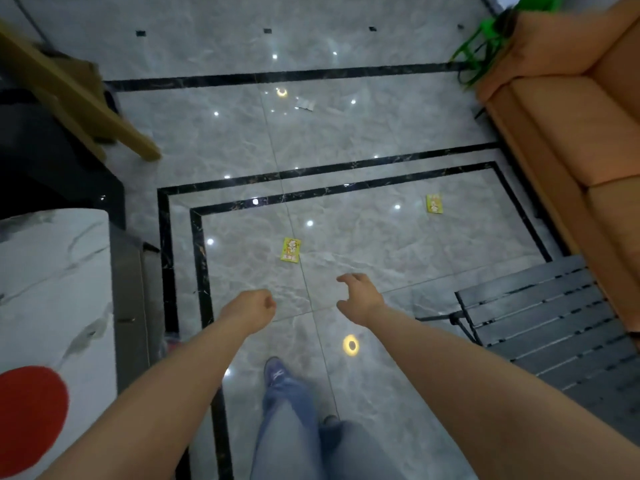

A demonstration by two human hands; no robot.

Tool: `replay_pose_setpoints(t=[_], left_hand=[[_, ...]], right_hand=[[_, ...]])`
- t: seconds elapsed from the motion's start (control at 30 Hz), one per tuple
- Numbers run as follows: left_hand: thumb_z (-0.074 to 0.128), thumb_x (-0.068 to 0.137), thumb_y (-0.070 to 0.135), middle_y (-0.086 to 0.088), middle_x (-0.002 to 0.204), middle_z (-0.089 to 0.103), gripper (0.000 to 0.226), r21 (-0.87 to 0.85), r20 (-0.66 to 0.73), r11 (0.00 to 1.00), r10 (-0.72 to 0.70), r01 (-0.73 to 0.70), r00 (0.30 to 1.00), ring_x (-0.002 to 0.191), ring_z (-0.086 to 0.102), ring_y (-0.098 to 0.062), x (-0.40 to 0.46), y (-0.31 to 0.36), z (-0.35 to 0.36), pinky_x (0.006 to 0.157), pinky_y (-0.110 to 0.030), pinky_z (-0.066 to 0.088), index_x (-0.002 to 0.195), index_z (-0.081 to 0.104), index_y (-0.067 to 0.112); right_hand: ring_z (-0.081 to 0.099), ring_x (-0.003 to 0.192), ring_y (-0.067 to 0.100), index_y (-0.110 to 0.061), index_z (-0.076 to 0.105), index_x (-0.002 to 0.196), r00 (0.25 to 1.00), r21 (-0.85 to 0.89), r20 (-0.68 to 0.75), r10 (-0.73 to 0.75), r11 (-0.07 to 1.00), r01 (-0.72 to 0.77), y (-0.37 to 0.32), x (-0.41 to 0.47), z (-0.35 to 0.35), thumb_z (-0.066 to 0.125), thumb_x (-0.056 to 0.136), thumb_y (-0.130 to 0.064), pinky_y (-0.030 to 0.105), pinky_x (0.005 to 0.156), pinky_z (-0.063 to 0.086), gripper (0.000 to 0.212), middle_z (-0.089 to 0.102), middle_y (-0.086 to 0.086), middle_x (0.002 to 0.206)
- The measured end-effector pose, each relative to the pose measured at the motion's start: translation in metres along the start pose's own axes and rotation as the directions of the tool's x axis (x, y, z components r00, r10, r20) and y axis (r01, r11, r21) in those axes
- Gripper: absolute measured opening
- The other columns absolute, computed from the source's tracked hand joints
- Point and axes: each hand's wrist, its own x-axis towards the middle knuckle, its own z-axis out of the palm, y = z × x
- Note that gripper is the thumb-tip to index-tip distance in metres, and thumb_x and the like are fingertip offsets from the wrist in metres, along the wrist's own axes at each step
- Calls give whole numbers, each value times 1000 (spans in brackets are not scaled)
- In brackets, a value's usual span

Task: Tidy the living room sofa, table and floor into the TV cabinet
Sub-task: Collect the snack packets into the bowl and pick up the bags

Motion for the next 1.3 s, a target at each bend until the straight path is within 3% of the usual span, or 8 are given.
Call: replay_pose_setpoints(t=[0.1,0.27,0.5,0.67,0.8,1.03,1.17,1.3], left_hand=[[50,88,43,3,115,66,18,49,44,996,76,-78,996,105,63,-21,21,21,-35,94,-39,52,96,63,34],[55,91,30,0,115,68,16,62,10,990,127,-128,992,105,63,-21,66,49,-86,96,-37,51,103,67,27],[59,93,23,-5,111,69,16,-161,-42,987,-3,-4,999,102,64,-24,120,82,-119,89,-32,51,105,69,18],[57,96,20,-10,112,68,19,-502,31,844,-200,188,979,94,67,-27,181,119,-143,72,-31,51,110,66,12],[57,97,18,-9,111,66,13,-563,20,812,-172,153,985,84,64,-21,245,130,-160,66,-28,46,107,65,14],[62,93,13,-8,104,66,9,-623,107,733,-265,272,958,77,63,-20,318,94,-164,68,-29,47,92,64,21],[61,96,14,-9,108,66,8,-606,145,716,-330,347,933,80,62,-21,369,48,-160,64,-27,46,103,64,15],[61,95,15,-8,108,67,7,-571,133,749,-321,337,938,80,64,-19,425,11,-148,68,-29,48,100,65,17]], right_hand=[[39,138,24,-23,40,147,999,31,-41,2,1000,-1,-13,22,-26,60,90,-20,40,112,34,61,26,5,156],[43,134,25,-24,41,146,996,81,-73,42,996,-36,-26,56,-62,60,89,-20,39,109,38,60,30,5,154],[42,135,25,-25,40,146,995,99,-56,81,992,-75,-17,104,-97,62,88,-22,42,110,37,61,28,4,155],[44,133,27,-21,41,146,987,227,-22,160,962,-151,-2,175,-129,64,89,-22,43,110,38,62,33,10,151],[53,123,29,-18,43,144,969,364,2,248,902,-232,-7,240,-145,63,88,-20,39,103,46,59,40,14,144],[55,119,31,-15,45,143,966,424,68,249,869,-254,-21,321,-136,59,87,-6,27,90,42,59,48,18,138],[53,124,30,-16,45,143,957,434,102,272,853,-288,-25,382,-107,55,84,2,29,92,44,62,46,17,142],[55,121,28,-17,45,142,956,424,117,270,857,-294,-24,440,-64,59,86,-5,24,84,42,59,47,14,141]])
